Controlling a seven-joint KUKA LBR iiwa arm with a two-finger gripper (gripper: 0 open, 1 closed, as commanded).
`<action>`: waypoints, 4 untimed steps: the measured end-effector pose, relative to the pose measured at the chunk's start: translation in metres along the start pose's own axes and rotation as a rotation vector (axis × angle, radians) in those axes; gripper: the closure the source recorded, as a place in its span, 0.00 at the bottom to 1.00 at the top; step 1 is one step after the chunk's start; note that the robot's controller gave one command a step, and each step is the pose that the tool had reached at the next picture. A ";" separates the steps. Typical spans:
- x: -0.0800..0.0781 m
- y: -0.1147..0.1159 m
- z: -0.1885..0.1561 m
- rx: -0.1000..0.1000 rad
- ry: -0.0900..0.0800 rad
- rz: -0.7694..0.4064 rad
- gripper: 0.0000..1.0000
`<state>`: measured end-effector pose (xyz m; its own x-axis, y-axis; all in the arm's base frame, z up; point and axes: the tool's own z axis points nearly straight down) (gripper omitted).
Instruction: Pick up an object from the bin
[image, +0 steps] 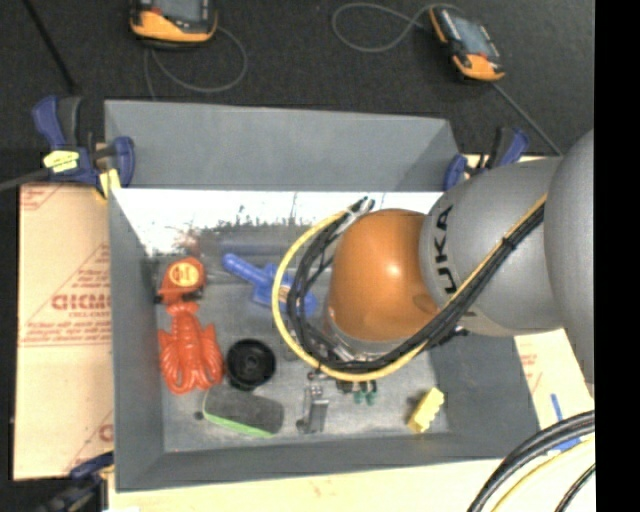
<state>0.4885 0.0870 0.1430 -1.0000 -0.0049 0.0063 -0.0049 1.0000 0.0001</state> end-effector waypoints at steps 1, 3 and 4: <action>-0.002 0.000 -0.004 -0.001 -0.008 0.003 0.00; -0.053 0.017 0.050 0.000 -0.006 -0.057 0.00; -0.049 0.042 0.066 0.000 -0.012 -0.049 0.00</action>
Offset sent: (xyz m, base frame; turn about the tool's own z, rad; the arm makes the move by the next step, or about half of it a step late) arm 0.0373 0.0197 -0.0659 -0.1136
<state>0.5372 0.1292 0.0769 -0.9985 -0.0543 -0.0060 -0.0543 0.9985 0.0005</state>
